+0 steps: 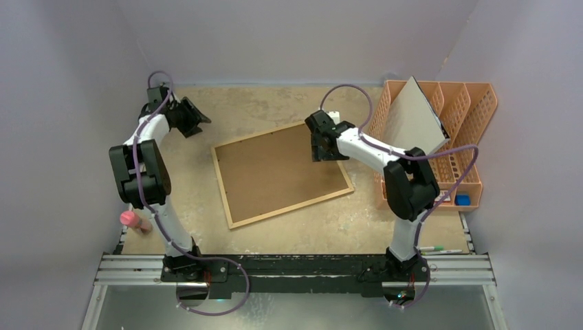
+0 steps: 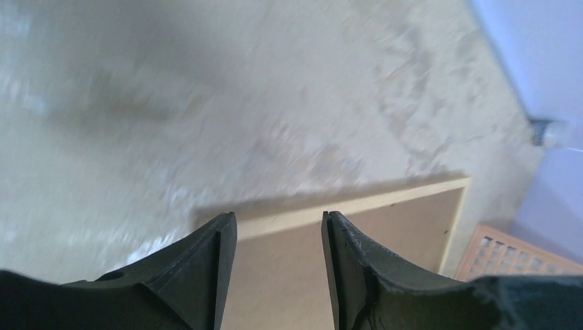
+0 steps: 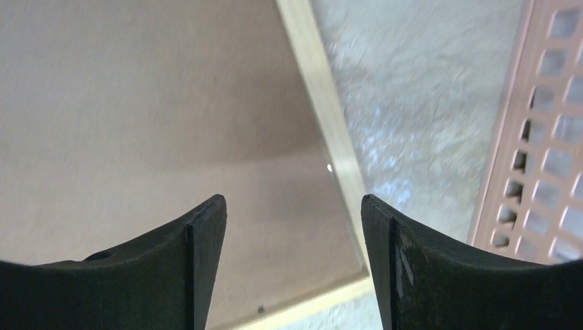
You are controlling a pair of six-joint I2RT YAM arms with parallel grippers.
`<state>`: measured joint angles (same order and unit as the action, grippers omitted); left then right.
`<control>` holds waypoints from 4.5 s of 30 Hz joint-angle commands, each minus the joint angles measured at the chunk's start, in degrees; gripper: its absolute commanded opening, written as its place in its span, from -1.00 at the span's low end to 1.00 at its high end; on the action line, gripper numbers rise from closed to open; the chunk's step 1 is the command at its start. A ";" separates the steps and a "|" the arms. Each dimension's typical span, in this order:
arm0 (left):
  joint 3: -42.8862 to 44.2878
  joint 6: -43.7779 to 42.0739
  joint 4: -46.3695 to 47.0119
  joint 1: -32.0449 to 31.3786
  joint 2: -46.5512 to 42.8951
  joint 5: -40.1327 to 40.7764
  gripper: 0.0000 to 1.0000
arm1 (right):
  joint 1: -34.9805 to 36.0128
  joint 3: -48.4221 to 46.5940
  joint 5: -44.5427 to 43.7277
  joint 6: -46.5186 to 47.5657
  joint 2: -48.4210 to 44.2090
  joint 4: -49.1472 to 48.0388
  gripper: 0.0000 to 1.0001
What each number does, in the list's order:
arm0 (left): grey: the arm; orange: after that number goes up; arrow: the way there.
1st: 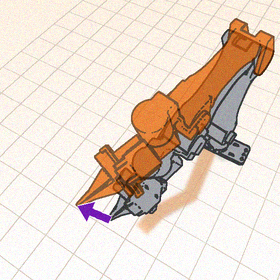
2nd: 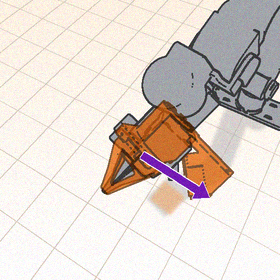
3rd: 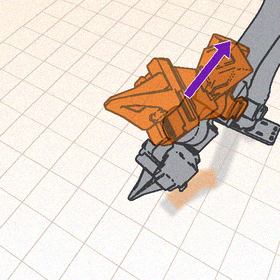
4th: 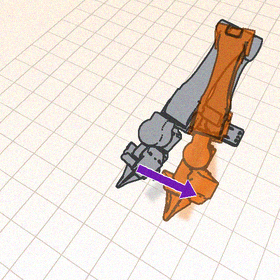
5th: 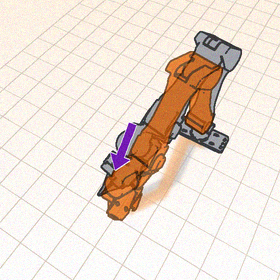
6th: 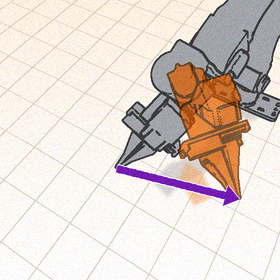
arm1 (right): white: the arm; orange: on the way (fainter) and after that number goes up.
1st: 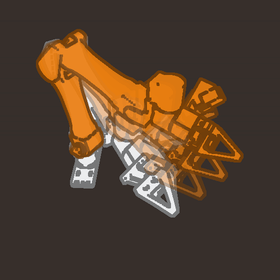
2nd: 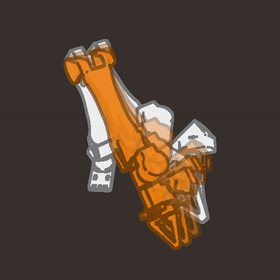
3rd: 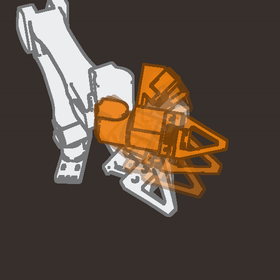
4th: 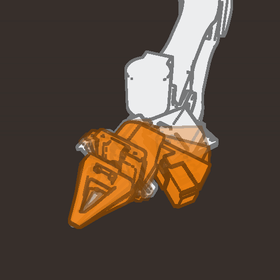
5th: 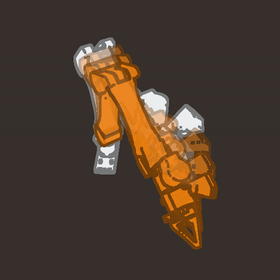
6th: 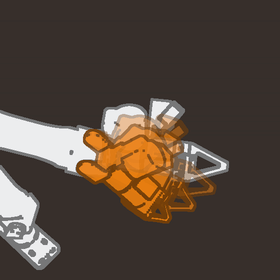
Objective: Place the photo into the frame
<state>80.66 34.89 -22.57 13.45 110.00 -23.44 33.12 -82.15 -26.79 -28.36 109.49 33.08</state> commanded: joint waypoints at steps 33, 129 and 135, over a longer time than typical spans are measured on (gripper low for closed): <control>7.09 -8.49 9.54 -10.19 16.97 -18.08 0.02 | -0.87 24.12 32.11 -2.47 -9.50 -4.57 0.67; -43.65 8.09 -10.83 -9.67 -45.64 18.09 0.21 | 27.73 -49.52 3.46 -17.45 34.47 13.75 0.21; -43.92 8.17 -10.83 -9.70 -46.42 18.08 0.21 | 29.64 -50.07 -1.27 -16.36 38.38 20.12 0.08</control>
<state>36.32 42.46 -33.12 3.38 65.19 -6.72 61.78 -132.29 -22.90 -44.71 144.88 45.34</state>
